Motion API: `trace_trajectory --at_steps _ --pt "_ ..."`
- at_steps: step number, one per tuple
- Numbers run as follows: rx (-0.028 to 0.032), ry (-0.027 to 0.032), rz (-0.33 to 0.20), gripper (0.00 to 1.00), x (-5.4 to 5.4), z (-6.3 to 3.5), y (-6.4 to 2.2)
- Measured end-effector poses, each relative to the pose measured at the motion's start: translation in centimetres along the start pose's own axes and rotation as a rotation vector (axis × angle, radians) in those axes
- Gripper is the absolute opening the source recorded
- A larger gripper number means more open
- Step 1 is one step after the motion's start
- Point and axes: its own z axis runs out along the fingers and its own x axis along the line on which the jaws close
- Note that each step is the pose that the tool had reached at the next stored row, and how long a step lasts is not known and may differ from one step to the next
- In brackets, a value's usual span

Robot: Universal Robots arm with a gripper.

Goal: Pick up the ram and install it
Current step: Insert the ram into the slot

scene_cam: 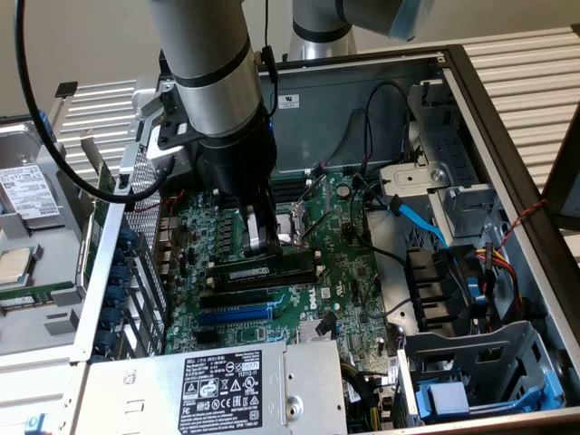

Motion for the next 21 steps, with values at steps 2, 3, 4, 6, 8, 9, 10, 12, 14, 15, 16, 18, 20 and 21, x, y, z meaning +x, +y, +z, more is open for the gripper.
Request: trace_trajectory --at_steps 2,3,4,6,8,9,10,12,14,15,16,18,20,21 --pt "0.0000 -0.0004 -0.002 0.13 0.00 0.01 0.00" --pt "0.0001 -0.0005 -0.003 0.13 0.00 0.03 0.00" --pt "0.0001 -0.0007 -0.003 0.13 0.00 0.05 0.01" --pt "0.0001 -0.0009 -0.004 0.13 0.00 0.08 0.01" --pt "0.0001 -0.0012 -0.006 0.13 0.00 0.10 0.02" --pt "0.0000 -0.0014 -0.008 0.13 0.00 0.10 0.02" --pt "0.0001 -0.0016 -0.009 0.13 0.00 0.12 0.02" --pt "0.0001 -0.0020 -0.011 0.13 0.00 0.13 0.02" --pt "0.0001 -0.0023 -0.012 0.13 0.00 0.16 0.03" --pt "0.0001 -0.0025 -0.013 0.13 0.00 0.18 0.03" --pt "0.0001 -0.0026 -0.014 0.13 0.00 0.19 0.03" --pt "0.0001 -0.0028 -0.015 0.13 0.00 0.20 0.04" --pt "0.0000 -0.0032 -0.017 0.14 0.00 0.22 0.05" --pt "0.0002 -0.0032 -0.017 0.20 0.00 0.23 0.05"
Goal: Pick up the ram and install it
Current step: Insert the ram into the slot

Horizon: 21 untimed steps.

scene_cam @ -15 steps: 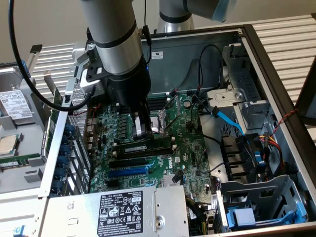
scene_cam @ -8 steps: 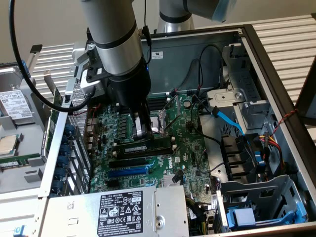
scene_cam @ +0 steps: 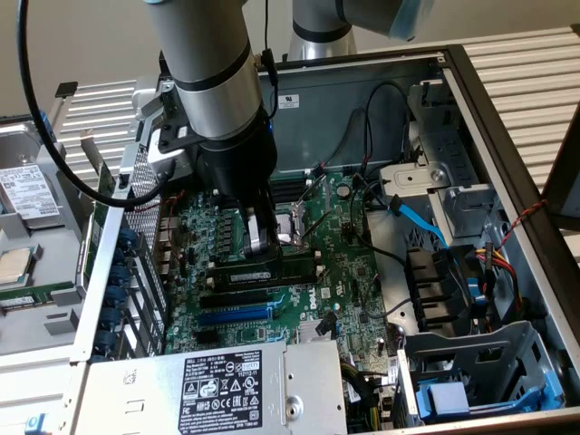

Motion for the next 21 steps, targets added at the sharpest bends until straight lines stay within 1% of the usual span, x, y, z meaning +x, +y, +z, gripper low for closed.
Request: trace_trajectory --at_steps 1,2,5,9,10,11,12,15,17,19,21 --pt "0.0000 -0.0001 -0.001 0.20 0.0 0.00 0.00" --pt "0.0000 -0.0001 -0.001 0.27 0.0 0.00 -0.01" --pt "0.0001 -0.0005 -0.002 0.27 0.0 -0.02 -0.01" --pt "-0.0003 -0.0005 -0.002 0.27 0.0 -0.29 -0.06" --pt "-0.0013 -0.0004 -0.002 0.27 0.0 -0.35 -0.07" --pt "-0.0043 -0.0002 -0.002 0.27 0.0 -0.46 -0.10" --pt "-0.0099 -0.0001 -0.002 0.27 0.0 -0.59 -0.12" --pt "-0.0344 0.0002 -0.002 0.27 0.0 -0.94 -0.19" --pt "-0.0448 0.0004 -0.002 0.27 0.0 -1.17 -0.23" --pt "-0.0569 0.0006 -0.003 0.27 0.0 -1.26 -0.24" --pt "-0.0643 0.0008 -0.003 0.27 0.0 -1.28 -0.26"
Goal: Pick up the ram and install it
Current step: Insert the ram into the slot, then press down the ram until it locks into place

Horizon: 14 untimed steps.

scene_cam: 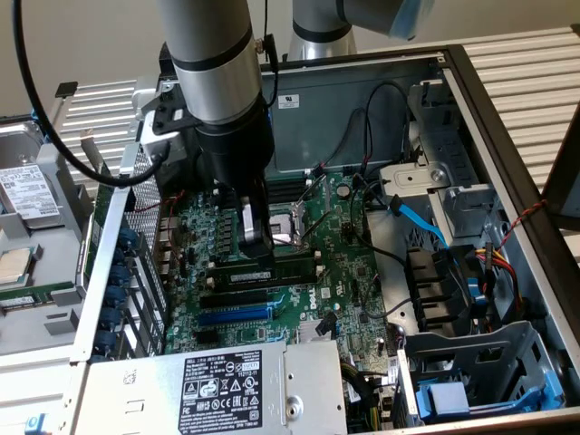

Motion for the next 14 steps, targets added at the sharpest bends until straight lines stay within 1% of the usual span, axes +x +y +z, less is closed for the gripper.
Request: trace_trajectory --at_steps 2,5,12,14 --pt "-0.0054 -0.0002 0.000 0.27 0.0 0.00 -0.07" --pt "-0.0113 -0.0006 0.000 0.27 0.0 0.01 -0.18" --pt "-0.0379 -0.0009 0.000 0.27 0.0 0.09 -0.88" --pt "-0.0477 -0.0008 0.000 0.27 -0.1 0.11 -1.06"
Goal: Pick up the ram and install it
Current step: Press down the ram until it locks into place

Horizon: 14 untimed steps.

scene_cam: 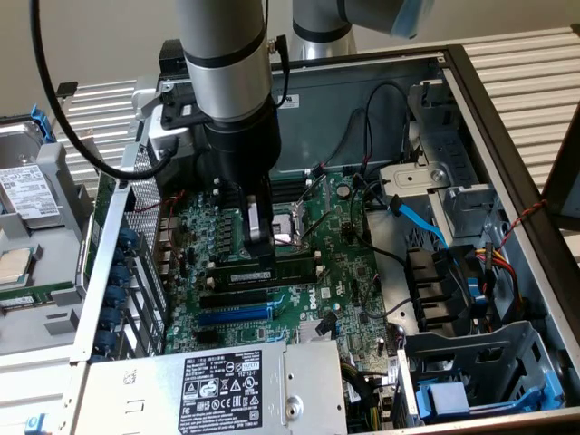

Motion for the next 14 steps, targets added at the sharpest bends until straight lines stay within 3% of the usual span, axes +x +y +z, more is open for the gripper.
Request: trace_trajectory --at_steps 2,6,8,10,14 --pt "-0.0116 0.0003 0.000 0.27 -0.02 -0.02 -0.14" --pt "-0.0519 0.0008 -0.001 0.27 -0.03 -0.04 -0.43" --pt "-0.0647 0.0012 -0.001 0.27 -0.03 -0.06 -0.51" --pt "-0.0728 0.0013 -0.001 0.27 -0.03 -0.06 -0.59" --pt "-0.0751 0.0013 -0.001 0.27 -0.07 -0.07 -0.74"
